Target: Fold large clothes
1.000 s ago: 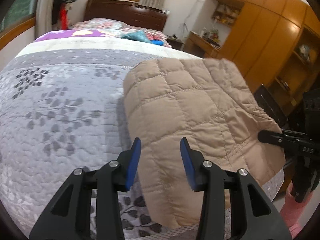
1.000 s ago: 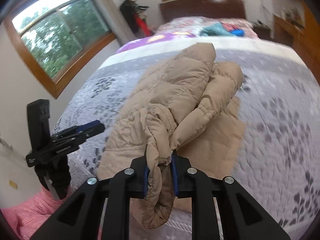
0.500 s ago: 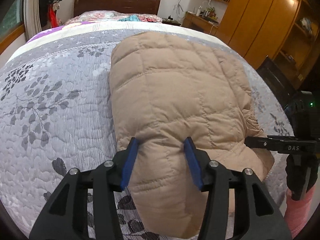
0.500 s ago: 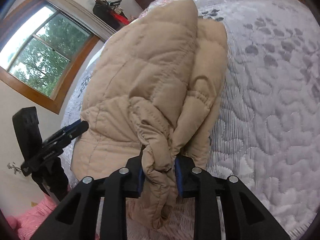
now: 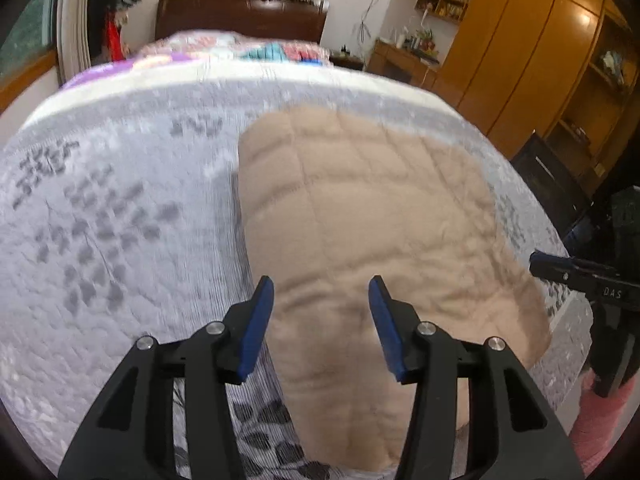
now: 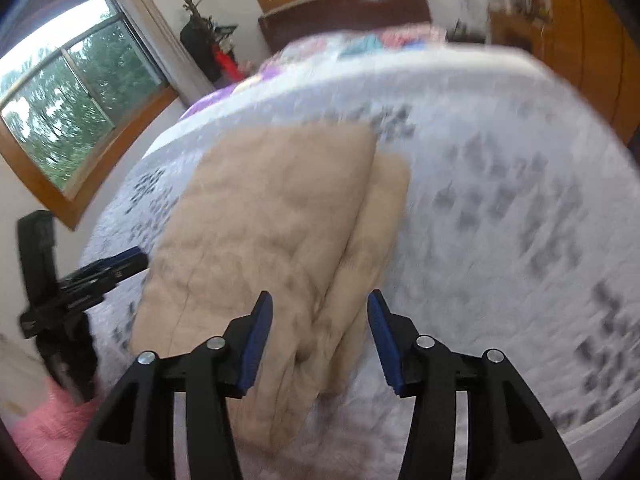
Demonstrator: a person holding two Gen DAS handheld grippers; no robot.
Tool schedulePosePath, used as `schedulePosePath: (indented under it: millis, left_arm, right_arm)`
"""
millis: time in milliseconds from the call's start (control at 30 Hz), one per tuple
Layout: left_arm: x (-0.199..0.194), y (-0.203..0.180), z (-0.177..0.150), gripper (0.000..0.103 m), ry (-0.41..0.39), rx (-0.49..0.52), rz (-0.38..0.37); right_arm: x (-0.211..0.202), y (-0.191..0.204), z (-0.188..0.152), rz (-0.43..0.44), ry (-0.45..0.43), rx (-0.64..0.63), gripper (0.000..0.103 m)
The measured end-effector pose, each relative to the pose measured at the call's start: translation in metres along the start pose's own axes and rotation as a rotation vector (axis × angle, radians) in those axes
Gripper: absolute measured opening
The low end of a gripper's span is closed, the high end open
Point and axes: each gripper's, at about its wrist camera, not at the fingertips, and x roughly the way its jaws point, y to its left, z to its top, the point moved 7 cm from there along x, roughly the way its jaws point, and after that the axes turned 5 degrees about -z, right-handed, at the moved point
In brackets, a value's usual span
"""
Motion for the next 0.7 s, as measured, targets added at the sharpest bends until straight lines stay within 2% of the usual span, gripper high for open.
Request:
schedulePosePath:
  millis: [67,167,333,533,600,700]
  left_arm:
    - [-0.002,-0.005,0.01,0.049,-0.01,-0.002,-0.019]
    - [0.004,-0.014,0.02,0.049,-0.008,0.005,-0.039]
    - [0.028,-0.021,0.02,0.048,0.051,-0.004,-0.071]
    - [0.051,-0.013,0.018,0.05,0.1,-0.004,-0.074]
    - [0.06,-0.008,0.017,0.05,0.123,-0.015,-0.087]
    - [0.074,-0.003,0.015,0.051,0.139,-0.013,-0.084]
  right_arm:
    - [-0.001,0.005,0.015,-0.028,-0.034,-0.025,0.05]
    - [0.013,0.028,0.032,0.029,-0.03,-0.069,0.049]
    - [0.038,0.029,0.046,-0.043,-0.025,-0.096,0.049]
    - [0.078,0.004,0.04,-0.067,0.072,-0.019,0.049]
    - [0.096,-0.006,0.035,-0.023,0.119,0.036,0.049]
    - [0.113,-0.011,0.026,-0.004,0.138,0.058,0.049]
